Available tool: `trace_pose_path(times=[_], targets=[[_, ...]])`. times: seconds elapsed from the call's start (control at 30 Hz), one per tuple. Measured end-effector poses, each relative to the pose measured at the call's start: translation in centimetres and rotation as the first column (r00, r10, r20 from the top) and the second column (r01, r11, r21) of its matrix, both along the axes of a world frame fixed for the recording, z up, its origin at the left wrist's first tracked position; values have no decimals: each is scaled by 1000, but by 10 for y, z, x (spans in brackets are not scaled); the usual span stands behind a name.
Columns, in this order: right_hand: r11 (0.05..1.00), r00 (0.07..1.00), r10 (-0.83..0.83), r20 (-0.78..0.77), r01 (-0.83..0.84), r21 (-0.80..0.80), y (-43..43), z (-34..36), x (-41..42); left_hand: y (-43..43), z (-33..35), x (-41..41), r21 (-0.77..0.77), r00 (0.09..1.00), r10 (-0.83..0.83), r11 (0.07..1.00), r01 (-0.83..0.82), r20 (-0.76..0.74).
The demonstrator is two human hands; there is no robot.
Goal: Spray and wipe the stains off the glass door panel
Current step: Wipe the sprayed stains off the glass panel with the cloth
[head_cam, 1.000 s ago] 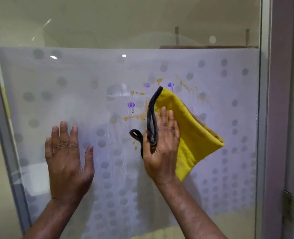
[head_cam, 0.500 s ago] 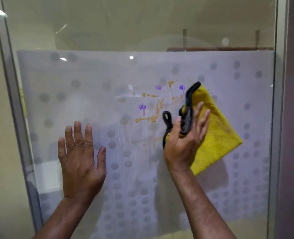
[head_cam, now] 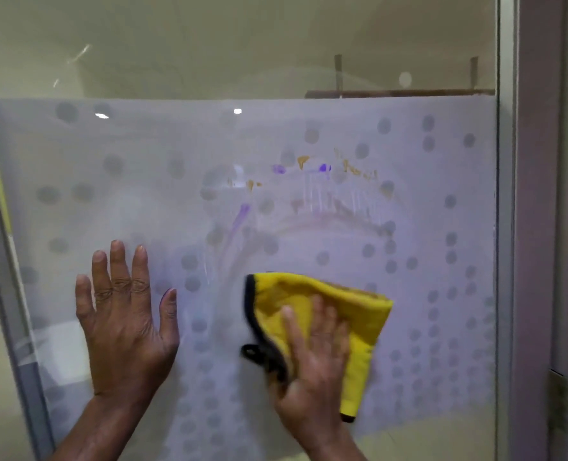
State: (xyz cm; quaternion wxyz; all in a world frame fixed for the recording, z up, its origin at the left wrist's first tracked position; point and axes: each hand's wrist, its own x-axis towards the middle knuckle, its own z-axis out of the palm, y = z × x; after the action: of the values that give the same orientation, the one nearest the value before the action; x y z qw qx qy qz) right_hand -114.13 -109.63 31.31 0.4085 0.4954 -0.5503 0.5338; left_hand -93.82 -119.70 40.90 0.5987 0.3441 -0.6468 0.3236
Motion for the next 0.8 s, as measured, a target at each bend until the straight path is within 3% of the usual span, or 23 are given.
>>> trace_pose_path(times=[0.13, 0.37, 0.47, 0.53, 0.63, 0.8], targets=[[977, 923, -49, 381, 123, -175, 16, 12, -56, 0, 0, 0, -7, 1000, 7, 1000, -7, 4], [820, 812, 331, 481, 5, -572, 9, 111, -93, 0, -1, 2, 21, 999, 44, 999, -44, 11], [788, 773, 391, 499, -1, -615, 8, 172, -86, 0, 0, 2, 21, 999, 44, 999, -45, 15], [800, 831, 339, 440, -9, -600, 4, 210, -69, 1, 0, 1, 16, 999, 40, 999, -40, 9], [841, 953, 228, 201, -89, -534, -14, 245, -22, 1, 0, 0, 14, 999, 36, 999, -36, 7], [970, 963, 169, -210, -200, -135, -32, 216, 63, 2, 2, -1, 22, 999, 48, 999, -48, 0]])
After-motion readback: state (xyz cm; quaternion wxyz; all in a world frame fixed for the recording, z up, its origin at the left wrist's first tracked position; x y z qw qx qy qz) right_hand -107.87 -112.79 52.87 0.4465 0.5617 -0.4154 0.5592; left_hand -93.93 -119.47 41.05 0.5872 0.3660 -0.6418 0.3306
